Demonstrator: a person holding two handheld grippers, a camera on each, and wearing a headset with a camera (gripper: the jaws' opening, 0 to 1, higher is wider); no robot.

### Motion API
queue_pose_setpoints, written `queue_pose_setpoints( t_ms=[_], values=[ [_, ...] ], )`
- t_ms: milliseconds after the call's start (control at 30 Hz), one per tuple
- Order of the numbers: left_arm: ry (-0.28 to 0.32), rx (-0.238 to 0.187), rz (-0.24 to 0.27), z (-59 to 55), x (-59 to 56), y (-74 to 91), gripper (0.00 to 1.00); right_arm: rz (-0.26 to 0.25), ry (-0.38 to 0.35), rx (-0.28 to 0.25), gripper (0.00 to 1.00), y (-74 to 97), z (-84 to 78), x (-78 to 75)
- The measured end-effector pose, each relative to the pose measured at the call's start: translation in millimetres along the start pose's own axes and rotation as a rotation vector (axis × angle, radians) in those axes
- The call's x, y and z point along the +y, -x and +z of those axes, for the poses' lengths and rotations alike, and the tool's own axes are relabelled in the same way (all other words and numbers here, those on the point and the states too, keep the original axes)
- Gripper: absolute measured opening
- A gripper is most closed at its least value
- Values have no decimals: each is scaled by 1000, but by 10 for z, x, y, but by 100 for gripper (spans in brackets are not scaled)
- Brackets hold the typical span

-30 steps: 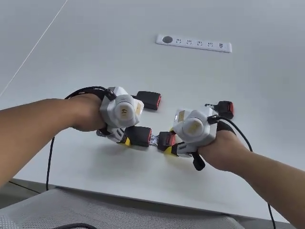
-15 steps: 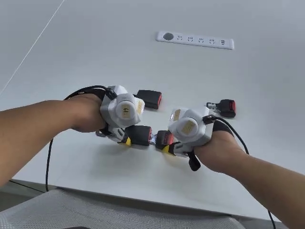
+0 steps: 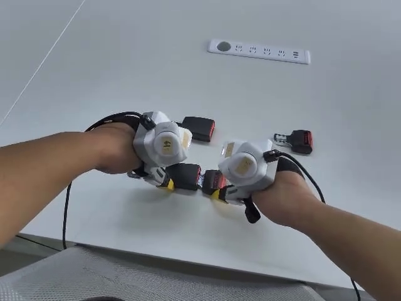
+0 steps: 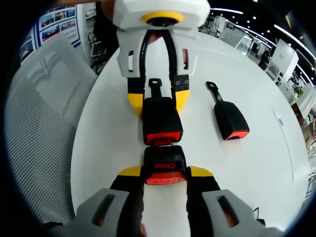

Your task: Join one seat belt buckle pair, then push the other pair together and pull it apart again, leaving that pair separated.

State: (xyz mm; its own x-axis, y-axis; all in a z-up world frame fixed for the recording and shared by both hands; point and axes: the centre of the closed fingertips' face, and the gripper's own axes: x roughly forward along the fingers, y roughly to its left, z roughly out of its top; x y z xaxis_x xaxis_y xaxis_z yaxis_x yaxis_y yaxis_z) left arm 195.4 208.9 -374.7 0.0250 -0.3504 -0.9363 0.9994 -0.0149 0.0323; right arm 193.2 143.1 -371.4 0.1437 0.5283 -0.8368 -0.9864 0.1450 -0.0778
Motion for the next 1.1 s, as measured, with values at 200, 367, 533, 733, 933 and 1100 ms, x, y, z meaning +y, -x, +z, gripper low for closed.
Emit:
queue_pose_setpoints(
  t_ms=[200,367,533,733,933,1100],
  values=[
    [8,3,-1,2,10,8,32,-4,-4,1,31,-8,-1,11],
    [4,1,-1,5,9,16,32,-5,-2,0,31,-7,-2,7],
    [8,1,1,-2,23,11,32,-2,13,1,31,2,-13,2],
    [-3,-14,4,-17,43,8,31,5,29,-17,32,33,-42,-25],
    [14,-16,6,-23,47,11,31,6,36,-27,32,41,-34,-10],
    [17,-17,12,-23,36,11,31,10,40,-26,32,41,-37,-11]
  ],
)
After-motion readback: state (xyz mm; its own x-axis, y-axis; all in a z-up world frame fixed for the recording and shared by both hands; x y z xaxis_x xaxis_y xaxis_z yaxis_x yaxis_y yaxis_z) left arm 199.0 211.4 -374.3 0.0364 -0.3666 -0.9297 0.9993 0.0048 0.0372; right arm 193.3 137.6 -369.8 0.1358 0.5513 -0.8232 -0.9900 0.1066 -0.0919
